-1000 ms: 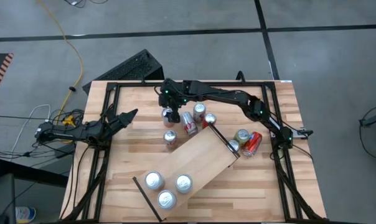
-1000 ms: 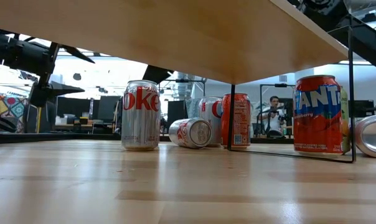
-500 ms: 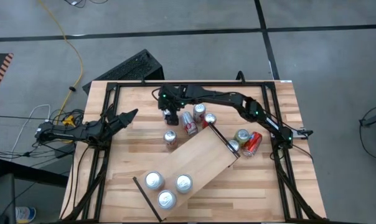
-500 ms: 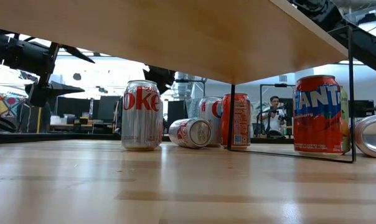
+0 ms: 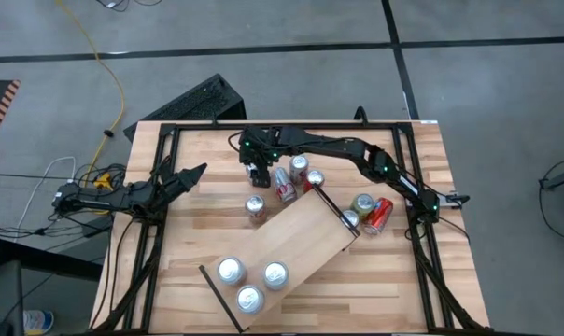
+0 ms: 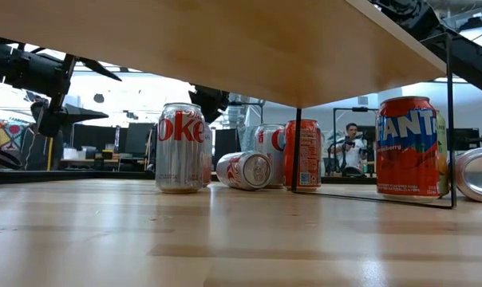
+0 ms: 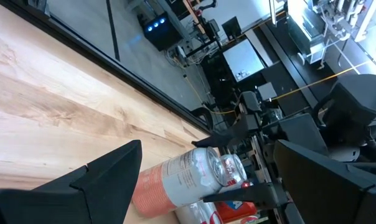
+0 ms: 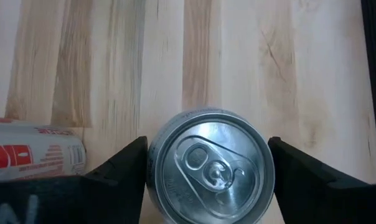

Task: Place canned beverage on shelf
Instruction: Put the orange white soda can on the shelf aligned with the other orange white soda can

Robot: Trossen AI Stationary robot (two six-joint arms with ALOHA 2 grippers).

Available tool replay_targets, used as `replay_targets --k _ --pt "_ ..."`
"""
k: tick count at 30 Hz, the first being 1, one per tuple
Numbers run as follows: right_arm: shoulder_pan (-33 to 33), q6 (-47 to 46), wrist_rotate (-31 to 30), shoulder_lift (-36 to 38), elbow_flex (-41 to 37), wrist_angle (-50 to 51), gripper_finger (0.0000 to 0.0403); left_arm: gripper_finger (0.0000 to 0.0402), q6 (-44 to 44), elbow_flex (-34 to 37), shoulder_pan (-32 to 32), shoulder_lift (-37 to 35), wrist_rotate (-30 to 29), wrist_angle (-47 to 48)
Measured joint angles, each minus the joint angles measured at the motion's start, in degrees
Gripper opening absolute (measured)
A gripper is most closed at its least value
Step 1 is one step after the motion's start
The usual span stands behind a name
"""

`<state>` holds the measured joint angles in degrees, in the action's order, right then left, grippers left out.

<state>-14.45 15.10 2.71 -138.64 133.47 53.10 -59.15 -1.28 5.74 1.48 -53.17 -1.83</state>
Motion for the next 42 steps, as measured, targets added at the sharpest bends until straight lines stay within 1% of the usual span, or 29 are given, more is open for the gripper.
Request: replay_targets --k 4,11,17,22,27,38,42 --pt "0.5 1.0 -1.7 0.5 -0.1 0.2 0.0252 0.0351 0.0 0.0 0.0 0.0 0.0 0.0" --pt "0.9 2.3 -3.8 1.6 1.2 1.9 0.0248 0.0351 0.0 0.0 0.0 0.0 0.1 0.0" --pt "1.5 2.6 -4.8 5.5 1.4 3.0 0.0247 0.0351 0.0 0.0 0.0 0.0 0.4 0.0" --pt "2.7 3.0 -4.5 8.2 1.2 3.5 0.0247 0.0351 -0.1 0.0 0.0 0.0 0.3 0.0" --pt "4.6 3.4 -4.2 12.9 1.3 3.8 0.0246 0.0351 0.0 0.0 0.0 0.0 0.3 0.0" --pt "11.4 9.6 -3.9 21.5 1.4 3.7 0.0246 0.0351 -0.1 0.0 0.0 0.0 0.2 0.0" --pt "14.5 13.3 -0.3 22.3 1.4 4.9 0.0246 0.0351 0.0 0.0 0.0 0.0 0.2 0.0"
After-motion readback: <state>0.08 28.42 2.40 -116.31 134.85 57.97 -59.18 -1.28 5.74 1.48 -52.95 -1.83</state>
